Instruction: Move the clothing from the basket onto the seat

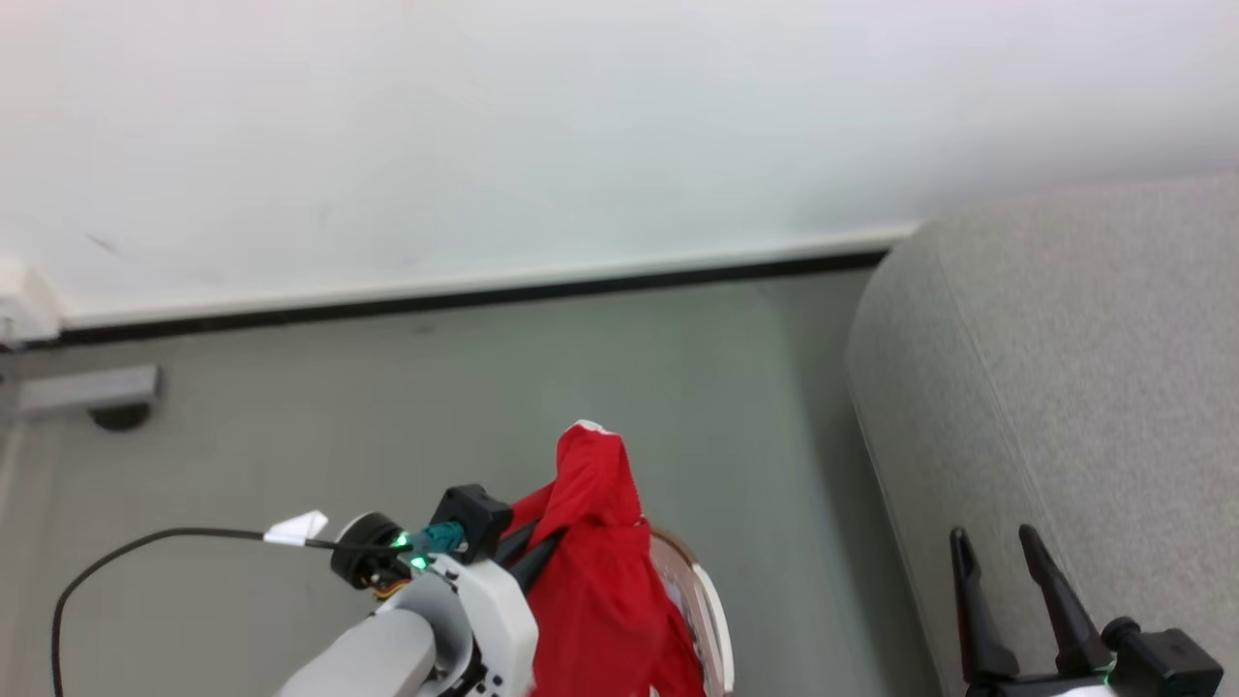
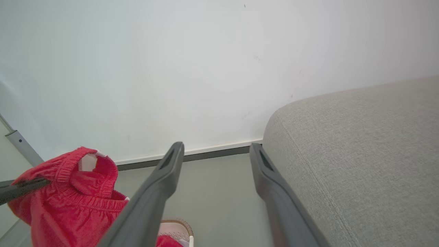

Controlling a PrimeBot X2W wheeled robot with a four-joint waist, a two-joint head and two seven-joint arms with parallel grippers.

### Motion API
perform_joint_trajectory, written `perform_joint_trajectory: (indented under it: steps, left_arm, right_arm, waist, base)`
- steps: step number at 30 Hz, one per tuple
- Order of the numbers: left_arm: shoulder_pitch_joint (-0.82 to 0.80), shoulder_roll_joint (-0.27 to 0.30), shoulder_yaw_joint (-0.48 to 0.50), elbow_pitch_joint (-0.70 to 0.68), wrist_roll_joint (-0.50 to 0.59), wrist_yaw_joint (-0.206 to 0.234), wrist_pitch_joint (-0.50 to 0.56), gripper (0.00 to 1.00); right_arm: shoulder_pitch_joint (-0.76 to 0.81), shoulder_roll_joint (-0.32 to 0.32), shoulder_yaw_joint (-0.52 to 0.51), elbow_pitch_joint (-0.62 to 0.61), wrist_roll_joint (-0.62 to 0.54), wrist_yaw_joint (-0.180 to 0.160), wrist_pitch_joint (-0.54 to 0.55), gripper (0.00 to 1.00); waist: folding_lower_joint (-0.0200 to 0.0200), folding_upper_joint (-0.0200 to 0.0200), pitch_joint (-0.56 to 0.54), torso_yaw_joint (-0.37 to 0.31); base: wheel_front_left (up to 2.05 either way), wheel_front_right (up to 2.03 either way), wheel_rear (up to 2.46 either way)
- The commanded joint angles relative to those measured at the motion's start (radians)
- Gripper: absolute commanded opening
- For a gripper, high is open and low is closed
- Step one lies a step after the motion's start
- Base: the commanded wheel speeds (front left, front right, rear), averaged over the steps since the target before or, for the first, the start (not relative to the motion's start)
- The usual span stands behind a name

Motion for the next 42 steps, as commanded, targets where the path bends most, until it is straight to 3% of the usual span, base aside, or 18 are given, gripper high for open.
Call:
perform_joint_trajectory:
  steps: [1,10,15,24,29,40,41,42]
  left_arm:
    - [0.016,0.008,0.009,-0.030,-0.023,0.009,0.008,0.00]
    - [0.007,0.068,0.045,-0.236,-0.055,0.060,0.082,0.00]
    - [0.004,0.114,0.061,-0.367,-0.060,0.108,0.138,0.00]
    - [-0.001,0.151,0.062,-0.516,-0.056,0.163,0.209,0.00]
    - [-0.005,0.135,0.042,-0.554,-0.046,0.170,0.231,0.00]
    - [-0.017,0.084,-0.009,-0.617,-0.047,0.158,0.275,0.00]
    - [-0.018,0.081,-0.011,-0.622,-0.049,0.158,0.279,0.00]
    - [-0.018,0.078,-0.013,-0.625,-0.052,0.157,0.281,0.00]
  right_arm:
    - [0.024,-0.004,0.005,0.003,-0.006,-0.002,0.000,1.00]
    - [0.041,-0.004,0.049,-0.027,-0.040,-0.002,0.000,1.00]
    - [0.031,-0.013,0.151,-0.072,-0.086,-0.002,0.000,1.00]
    - [-0.057,-0.096,0.387,-0.074,-0.075,-0.002,0.001,1.00]
    - [-0.141,-0.103,0.490,-0.002,-0.084,-0.002,0.015,1.00]
    - [-0.339,-0.024,0.617,0.298,-0.127,-0.002,0.009,1.00]
    - [-0.353,-0.017,0.625,0.328,-0.131,-0.002,0.009,0.98]
    - [-0.364,-0.011,0.629,0.348,-0.112,-0.002,0.008,0.43]
  waist:
    - [0.0004,0.0000,-0.096,0.047]
    - [0.0004,0.0000,-0.154,0.042]
    - [0.0004,0.0000,-0.175,0.039]
    - [0.0004,0.0000,-0.187,0.048]
    - [0.0004,0.0000,-0.190,0.063]
    - [0.0004,0.0000,-0.195,0.092]
    - [0.0004,0.0000,-0.196,0.095]
    - [0.0004,0.0000,-0.197,0.098]
  base:
    - [0.00,0.00,0.00]
    - [0.00,0.00,0.00]
    - [0.00,0.00,0.00]
    - [0.00,0.00,0.00]
    - [0.00,0.00,0.00]
    - [0.00,0.00,0.00]
    - [0.00,0.00,0.00]
    - [0.00,0.00,0.00]
